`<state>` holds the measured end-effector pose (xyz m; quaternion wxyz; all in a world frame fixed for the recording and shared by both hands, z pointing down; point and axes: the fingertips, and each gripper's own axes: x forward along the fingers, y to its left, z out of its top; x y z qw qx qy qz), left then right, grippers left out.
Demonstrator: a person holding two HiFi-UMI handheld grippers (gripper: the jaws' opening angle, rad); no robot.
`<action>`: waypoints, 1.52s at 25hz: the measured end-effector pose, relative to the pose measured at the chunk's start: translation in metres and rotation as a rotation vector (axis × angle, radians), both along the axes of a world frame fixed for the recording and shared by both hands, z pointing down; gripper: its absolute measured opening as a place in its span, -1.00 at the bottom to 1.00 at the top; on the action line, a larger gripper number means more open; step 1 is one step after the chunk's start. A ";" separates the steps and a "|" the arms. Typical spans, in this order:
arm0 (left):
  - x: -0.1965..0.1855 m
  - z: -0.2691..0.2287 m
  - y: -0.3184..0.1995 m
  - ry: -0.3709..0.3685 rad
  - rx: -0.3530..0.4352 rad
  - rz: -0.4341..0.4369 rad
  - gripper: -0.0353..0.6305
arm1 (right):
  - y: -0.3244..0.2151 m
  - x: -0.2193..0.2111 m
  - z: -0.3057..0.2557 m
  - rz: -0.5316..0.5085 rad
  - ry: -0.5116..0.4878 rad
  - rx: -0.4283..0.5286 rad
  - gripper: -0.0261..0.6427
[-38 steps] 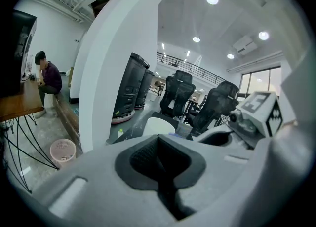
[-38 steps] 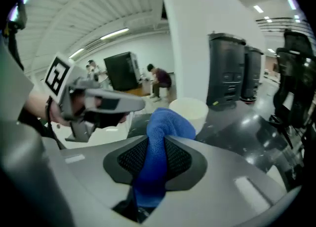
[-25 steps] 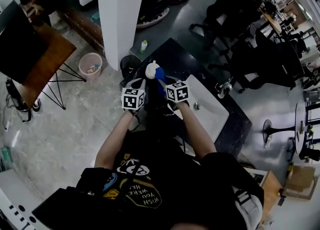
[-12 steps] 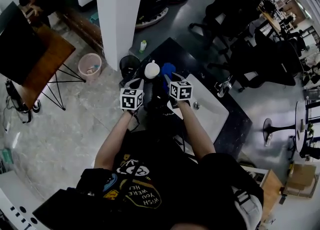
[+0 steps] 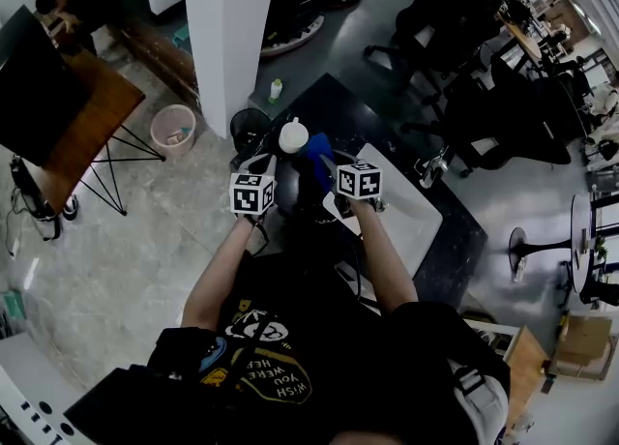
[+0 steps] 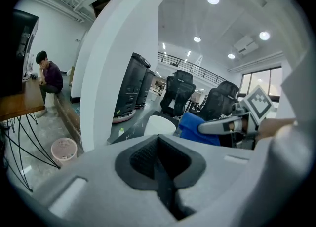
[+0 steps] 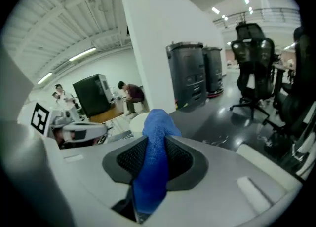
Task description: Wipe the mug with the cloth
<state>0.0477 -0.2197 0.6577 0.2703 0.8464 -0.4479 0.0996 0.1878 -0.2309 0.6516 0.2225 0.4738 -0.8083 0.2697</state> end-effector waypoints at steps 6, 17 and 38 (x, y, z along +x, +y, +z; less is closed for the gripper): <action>0.005 -0.011 0.004 0.000 0.024 0.022 -0.88 | -0.014 0.006 -0.040 0.082 -0.038 0.173 -0.10; 0.002 -0.048 0.031 -0.004 0.122 0.058 -0.88 | 0.042 -0.013 -0.053 0.122 0.033 0.317 -0.92; 0.010 -0.052 0.039 -0.001 0.136 0.071 -0.88 | 0.061 -0.012 -0.044 0.113 -0.007 0.264 -0.92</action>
